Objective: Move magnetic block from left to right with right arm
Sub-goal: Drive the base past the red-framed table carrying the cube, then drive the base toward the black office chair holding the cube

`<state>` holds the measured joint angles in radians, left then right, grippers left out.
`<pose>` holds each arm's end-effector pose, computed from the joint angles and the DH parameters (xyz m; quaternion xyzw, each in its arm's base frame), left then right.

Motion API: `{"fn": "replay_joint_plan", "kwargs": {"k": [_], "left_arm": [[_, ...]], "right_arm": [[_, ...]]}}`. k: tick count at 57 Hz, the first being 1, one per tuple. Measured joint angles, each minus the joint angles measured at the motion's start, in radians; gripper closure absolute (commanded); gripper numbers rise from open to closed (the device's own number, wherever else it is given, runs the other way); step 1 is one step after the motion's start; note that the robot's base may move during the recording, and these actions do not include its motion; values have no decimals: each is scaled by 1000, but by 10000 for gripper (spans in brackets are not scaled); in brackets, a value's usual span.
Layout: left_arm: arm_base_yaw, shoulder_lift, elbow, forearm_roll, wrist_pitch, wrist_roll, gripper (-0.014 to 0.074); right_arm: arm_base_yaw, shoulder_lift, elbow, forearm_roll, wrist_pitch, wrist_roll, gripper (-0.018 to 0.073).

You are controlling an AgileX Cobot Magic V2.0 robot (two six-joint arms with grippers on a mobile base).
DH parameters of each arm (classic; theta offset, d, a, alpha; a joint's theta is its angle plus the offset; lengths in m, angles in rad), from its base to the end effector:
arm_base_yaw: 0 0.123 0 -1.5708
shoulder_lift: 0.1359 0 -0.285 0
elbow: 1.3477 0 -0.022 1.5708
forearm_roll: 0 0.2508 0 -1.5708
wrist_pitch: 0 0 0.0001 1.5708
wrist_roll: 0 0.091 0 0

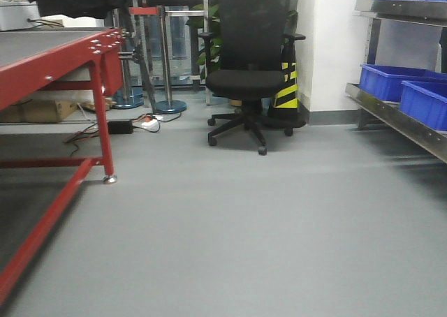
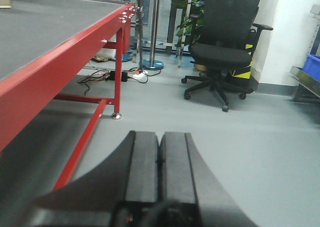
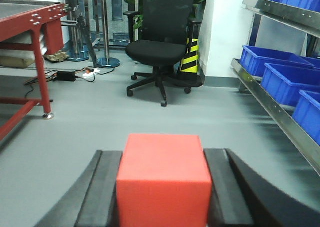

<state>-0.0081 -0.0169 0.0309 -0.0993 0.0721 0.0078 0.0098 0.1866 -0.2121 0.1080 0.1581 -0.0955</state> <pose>0.0565 -0.0011 0.1971 -0.0268 0.7061 -0.0377 0.7066 0.0673 0.0022 0.2592 -0.0054 0.7226 0.0134 0.6911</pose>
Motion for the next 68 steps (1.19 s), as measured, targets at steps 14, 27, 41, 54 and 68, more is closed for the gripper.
{"fn": "replay_joint_plan", "kwargs": {"k": [14, 27, 41, 54, 68], "left_arm": [[0, 0, 0, 0, 0, 0, 722], [0, 0, 0, 0, 0, 0, 722], [0, 0, 0, 0, 0, 0, 722], [0, 0, 0, 0, 0, 0, 722], [0, 0, 0, 0, 0, 0, 722]], "right_arm": [[0, 0, 0, 0, 0, 0, 221], [0, 0, 0, 0, 0, 0, 221], [0, 0, 0, 0, 0, 0, 221], [0, 0, 0, 0, 0, 0, 221], [0, 0, 0, 0, 0, 0, 221]]}}
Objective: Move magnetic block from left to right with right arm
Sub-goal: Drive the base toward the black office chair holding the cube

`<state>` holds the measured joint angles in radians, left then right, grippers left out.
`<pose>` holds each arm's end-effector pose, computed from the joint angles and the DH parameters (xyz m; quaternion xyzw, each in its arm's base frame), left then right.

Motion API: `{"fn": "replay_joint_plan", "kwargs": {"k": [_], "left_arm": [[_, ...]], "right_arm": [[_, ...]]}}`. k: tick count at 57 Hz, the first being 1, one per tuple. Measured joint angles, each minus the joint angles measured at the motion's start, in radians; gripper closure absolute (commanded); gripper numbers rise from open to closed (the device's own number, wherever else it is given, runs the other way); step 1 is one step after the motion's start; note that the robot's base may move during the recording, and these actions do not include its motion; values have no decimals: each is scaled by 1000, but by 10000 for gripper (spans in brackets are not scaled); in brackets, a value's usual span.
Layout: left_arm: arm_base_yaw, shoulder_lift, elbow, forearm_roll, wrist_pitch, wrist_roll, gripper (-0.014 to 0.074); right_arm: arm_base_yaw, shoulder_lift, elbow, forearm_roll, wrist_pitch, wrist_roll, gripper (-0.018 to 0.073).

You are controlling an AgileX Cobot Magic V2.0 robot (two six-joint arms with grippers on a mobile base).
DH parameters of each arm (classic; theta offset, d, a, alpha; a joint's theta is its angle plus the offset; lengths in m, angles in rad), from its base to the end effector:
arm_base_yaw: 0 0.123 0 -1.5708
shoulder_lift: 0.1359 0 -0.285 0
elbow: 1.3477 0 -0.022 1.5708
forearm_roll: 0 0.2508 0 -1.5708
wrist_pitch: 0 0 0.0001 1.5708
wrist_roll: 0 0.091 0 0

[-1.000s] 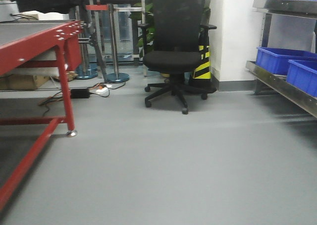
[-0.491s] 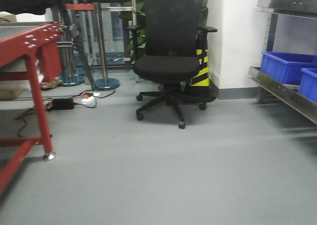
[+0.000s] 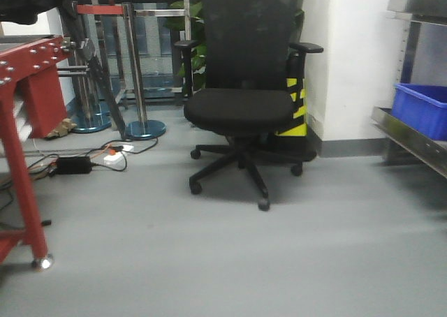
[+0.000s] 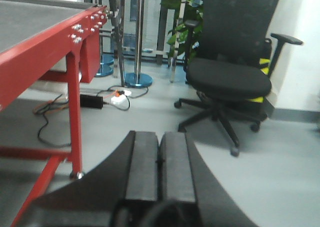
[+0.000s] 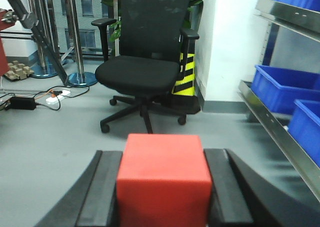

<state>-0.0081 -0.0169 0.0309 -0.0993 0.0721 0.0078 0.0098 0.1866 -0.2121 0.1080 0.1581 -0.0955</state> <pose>0.0565 -0.0011 0.1971 -0.0268 0.7061 -0.0377 0.7066 0.0673 0.0022 0.2592 -0.0054 0.7226 0.0134 0.6911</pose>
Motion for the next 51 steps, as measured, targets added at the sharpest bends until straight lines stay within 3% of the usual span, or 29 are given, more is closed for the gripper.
{"fn": "replay_joint_plan", "kwargs": {"k": [51], "left_arm": [[0, 0, 0, 0, 0, 0, 722]], "right_arm": [[0, 0, 0, 0, -2, 0, 221]]}}
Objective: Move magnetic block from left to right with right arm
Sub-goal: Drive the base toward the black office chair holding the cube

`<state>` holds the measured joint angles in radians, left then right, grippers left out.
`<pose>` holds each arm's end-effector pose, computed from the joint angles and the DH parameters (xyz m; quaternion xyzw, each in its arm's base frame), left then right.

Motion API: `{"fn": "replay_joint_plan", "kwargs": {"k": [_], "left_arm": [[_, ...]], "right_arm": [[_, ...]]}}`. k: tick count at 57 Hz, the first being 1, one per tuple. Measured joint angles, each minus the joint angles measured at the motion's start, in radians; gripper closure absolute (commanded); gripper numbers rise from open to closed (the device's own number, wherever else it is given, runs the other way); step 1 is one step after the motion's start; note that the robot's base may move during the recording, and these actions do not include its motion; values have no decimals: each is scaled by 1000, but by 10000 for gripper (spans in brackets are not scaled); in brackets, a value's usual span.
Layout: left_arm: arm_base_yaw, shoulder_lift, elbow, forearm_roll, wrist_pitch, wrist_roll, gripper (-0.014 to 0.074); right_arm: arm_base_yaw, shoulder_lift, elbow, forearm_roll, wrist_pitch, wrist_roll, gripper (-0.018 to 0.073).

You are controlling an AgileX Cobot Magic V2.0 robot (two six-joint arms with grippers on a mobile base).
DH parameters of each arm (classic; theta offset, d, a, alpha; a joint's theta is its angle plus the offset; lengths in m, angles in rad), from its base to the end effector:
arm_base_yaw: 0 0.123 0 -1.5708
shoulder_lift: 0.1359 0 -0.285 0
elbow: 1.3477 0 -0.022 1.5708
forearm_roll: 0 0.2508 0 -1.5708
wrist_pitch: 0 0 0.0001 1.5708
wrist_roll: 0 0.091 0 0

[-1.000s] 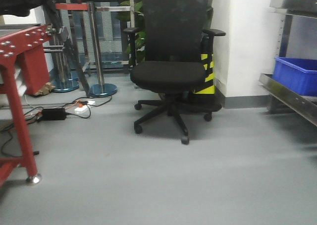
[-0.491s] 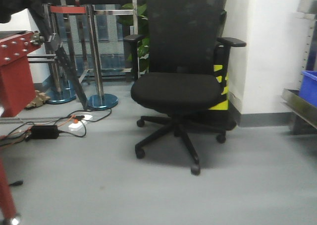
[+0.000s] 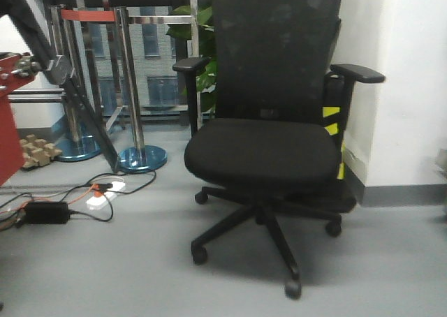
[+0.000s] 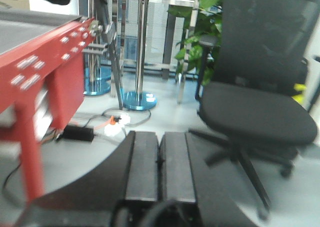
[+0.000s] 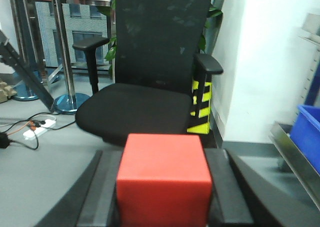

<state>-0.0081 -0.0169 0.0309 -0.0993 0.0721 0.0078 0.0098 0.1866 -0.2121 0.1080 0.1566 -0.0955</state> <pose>0.0565 -0.0011 0.1971 -0.0268 0.7061 -0.0377 0.7066 0.0673 0.0022 0.2594 -0.0053 0.7221 0.0133 0.6916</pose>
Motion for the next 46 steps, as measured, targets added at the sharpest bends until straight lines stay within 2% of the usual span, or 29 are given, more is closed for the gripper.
{"fn": "replay_joint_plan", "kwargs": {"k": [46], "left_arm": [[0, 0, 0, 0, 0, 0, 722]], "right_arm": [[0, 0, 0, 0, 0, 0, 221]]}}
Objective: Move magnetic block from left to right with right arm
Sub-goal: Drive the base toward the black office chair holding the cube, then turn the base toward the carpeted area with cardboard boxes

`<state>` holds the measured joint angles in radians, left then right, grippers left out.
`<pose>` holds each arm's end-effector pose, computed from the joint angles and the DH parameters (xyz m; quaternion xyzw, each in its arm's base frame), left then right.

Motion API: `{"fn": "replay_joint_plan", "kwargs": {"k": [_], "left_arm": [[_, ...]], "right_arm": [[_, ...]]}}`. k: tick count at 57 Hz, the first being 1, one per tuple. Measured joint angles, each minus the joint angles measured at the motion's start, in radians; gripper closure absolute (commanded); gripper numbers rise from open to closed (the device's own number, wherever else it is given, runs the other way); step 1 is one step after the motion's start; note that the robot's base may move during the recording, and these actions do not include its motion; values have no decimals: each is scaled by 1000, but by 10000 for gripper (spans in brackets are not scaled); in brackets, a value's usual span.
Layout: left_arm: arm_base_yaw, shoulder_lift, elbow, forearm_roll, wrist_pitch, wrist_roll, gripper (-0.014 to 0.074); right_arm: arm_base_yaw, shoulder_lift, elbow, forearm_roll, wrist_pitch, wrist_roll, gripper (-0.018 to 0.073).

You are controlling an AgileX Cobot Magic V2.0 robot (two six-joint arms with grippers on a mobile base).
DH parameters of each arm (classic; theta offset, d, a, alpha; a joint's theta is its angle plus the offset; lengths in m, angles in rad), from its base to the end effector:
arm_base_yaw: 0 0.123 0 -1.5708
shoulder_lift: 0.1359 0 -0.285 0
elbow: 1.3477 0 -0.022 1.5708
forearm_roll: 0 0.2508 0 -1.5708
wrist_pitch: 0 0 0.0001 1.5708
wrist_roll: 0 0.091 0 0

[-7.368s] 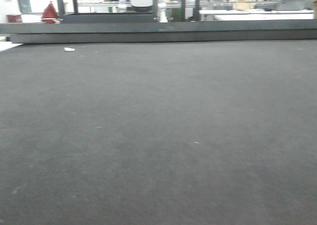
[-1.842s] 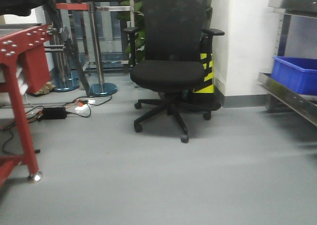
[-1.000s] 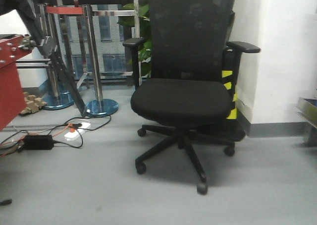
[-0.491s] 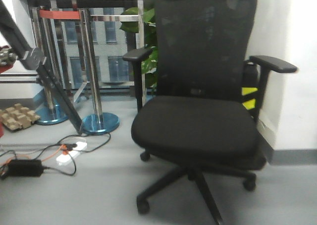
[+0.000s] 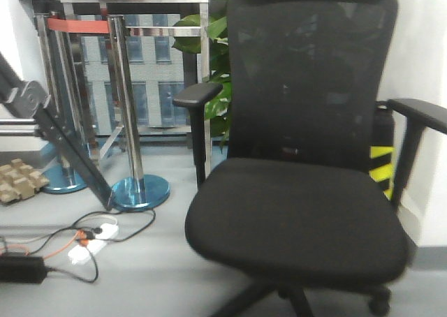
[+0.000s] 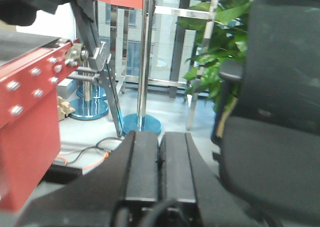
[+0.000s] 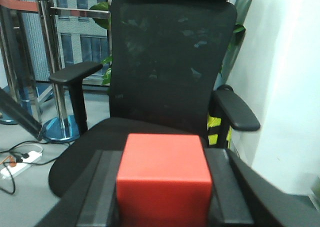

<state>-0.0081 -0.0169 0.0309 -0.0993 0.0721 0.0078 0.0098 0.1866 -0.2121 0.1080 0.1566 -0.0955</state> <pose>0.0565 -0.0011 0.1971 -0.0268 0.7061 -0.0377 0.7066 0.0673 0.0022 0.2594 -0.0053 0.7221 0.0133 0.6916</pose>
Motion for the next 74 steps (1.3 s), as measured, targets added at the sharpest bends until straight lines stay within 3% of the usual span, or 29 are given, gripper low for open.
{"fn": "replay_joint_plan", "kwargs": {"k": [74], "left_arm": [[0, 0, 0, 0, 0, 0, 722]], "right_arm": [[0, 0, 0, 0, 0, 0, 221]]}}
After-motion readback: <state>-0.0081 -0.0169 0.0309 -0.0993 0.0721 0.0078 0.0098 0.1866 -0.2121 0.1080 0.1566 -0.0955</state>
